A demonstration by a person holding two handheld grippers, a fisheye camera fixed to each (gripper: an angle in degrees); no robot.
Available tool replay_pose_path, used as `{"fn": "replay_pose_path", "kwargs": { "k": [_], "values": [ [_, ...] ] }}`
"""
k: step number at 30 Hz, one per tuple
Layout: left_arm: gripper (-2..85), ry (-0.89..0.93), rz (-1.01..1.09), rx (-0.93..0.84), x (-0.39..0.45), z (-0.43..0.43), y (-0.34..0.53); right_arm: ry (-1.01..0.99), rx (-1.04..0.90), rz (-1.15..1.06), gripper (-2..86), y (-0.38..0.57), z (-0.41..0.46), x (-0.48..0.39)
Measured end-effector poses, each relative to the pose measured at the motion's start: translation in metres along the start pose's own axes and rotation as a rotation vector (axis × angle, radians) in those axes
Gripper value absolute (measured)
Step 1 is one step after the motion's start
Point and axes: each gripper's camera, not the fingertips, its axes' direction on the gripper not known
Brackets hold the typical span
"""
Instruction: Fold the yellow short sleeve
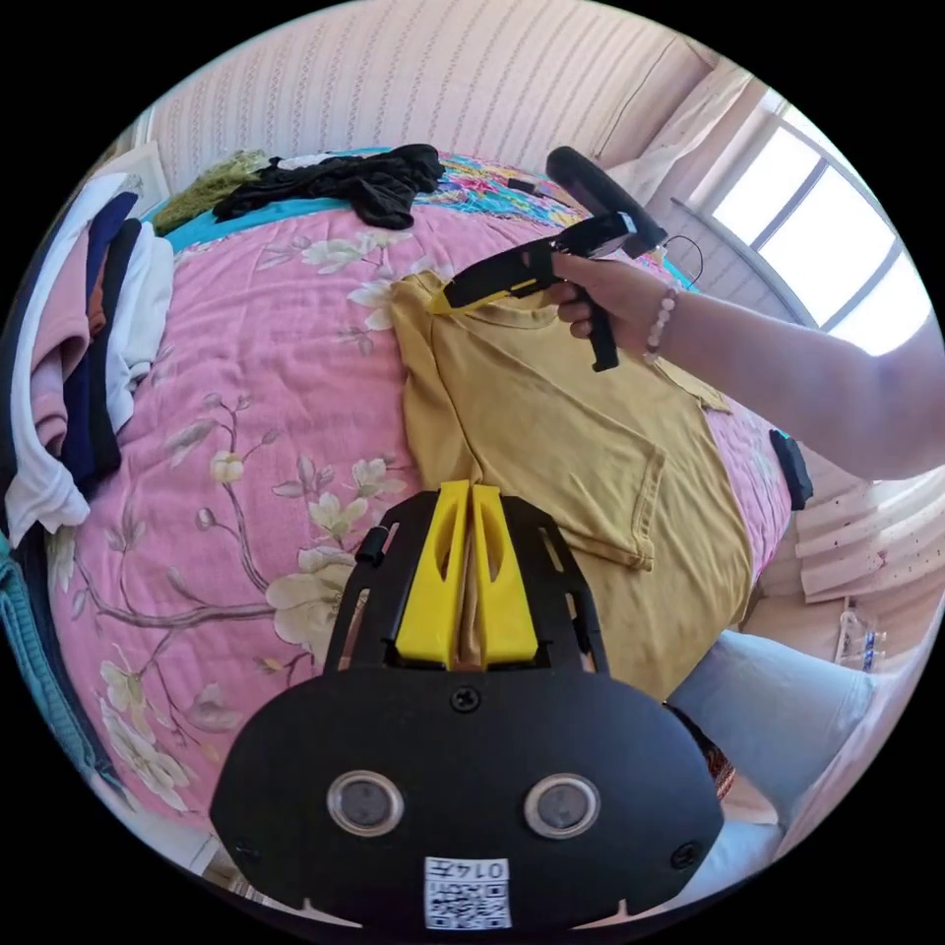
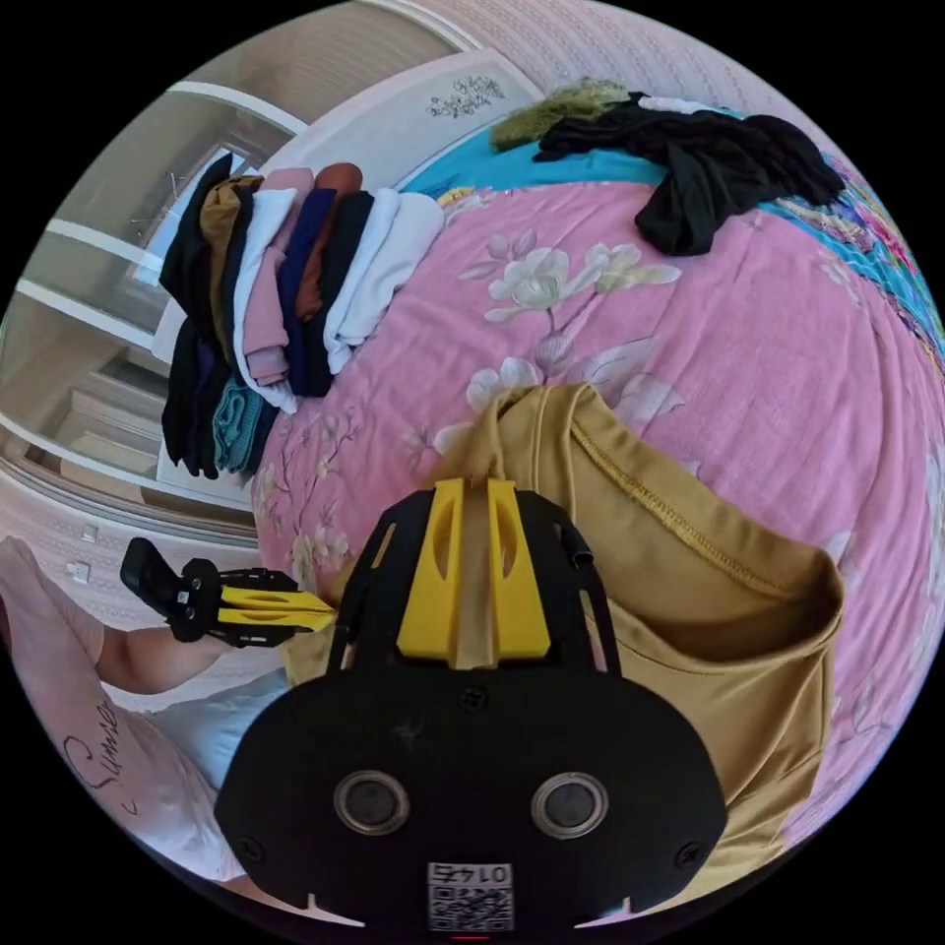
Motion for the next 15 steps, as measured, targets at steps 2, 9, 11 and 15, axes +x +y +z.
{"fn": "replay_pose_path", "kwargs": {
  "k": [2,9,11,15],
  "values": [
    [-0.8,0.014,-0.033,0.026,-0.006,-0.002,0.0,0.025,-0.032,-0.015,1.1,-0.004,0.001,-0.003],
    [-1.0,0.032,-0.188,0.128,-0.038,-0.012,-0.003,0.04,-0.03,-0.172,-0.2,-0.021,-0.015,-0.037],
    [-1.0,0.01,-0.232,0.142,-0.047,-0.012,-0.004,0.041,-0.043,-0.208,-0.3,-0.031,-0.011,-0.045],
    [-0.9,-0.017,-0.307,0.136,-0.062,0.002,-0.009,0.113,-0.123,-0.281,-0.5,-0.049,0.013,-0.064]
  ]
}}
